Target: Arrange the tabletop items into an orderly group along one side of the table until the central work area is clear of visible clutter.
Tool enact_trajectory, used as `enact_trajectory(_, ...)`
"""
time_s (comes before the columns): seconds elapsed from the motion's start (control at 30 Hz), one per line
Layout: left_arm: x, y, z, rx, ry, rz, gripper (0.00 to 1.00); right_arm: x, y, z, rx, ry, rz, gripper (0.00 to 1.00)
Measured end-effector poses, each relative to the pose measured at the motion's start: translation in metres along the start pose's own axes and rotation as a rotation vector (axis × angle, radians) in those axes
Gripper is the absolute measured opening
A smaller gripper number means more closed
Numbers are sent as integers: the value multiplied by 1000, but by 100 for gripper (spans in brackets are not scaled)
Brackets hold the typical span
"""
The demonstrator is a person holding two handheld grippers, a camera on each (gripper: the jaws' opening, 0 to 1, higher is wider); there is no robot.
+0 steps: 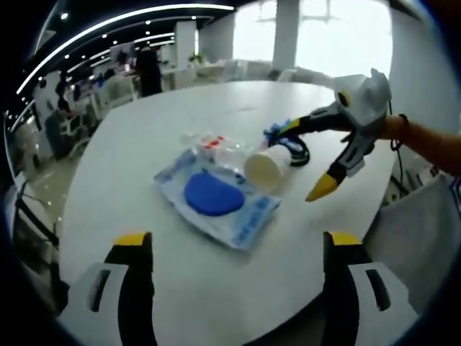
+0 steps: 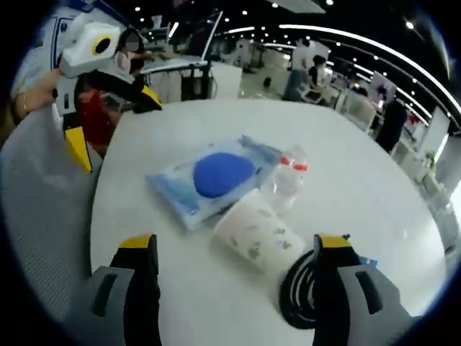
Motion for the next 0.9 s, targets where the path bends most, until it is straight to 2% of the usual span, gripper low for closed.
enact_trajectory(0.1, 3, 1, -1, 8, -14, 0, 95, 6, -5, -9, -16, -9, 47, 82)
enact_trajectory(0.23, 3, 0, -2, -1, -17, -1, 93, 11, -7, -16, -18, 14, 45, 74)
enact_trajectory(0.33, 1, -2, -2, -9, -10, 4, 94, 14, -11, -21, -36, 18, 138, 73)
enact_trajectory(0.6, 1, -2, -4, -11, -20, 19, 93, 16, -19, -26, -68, 23, 134, 59)
enact_trajectory(0.77, -3, 0, -2, -4, -1, 27, 92, 19, -21, -26, -79, 4, 140, 47)
enact_trajectory(0.9, -5, -2, 0, -6, 8, 39, 91, 19, -22, -27, -87, -8, 153, 45)
Point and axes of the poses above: the point that each gripper's makers call its tool centre point, and the gripper's own axes: z roughly backward along the fingers, x roughly to its right, y roughly out of its top, the point moved 3 cm from there along z, roughly backward along the fingers, and after that the axes turned 10 degrees about -y, right-handed, at the moved point
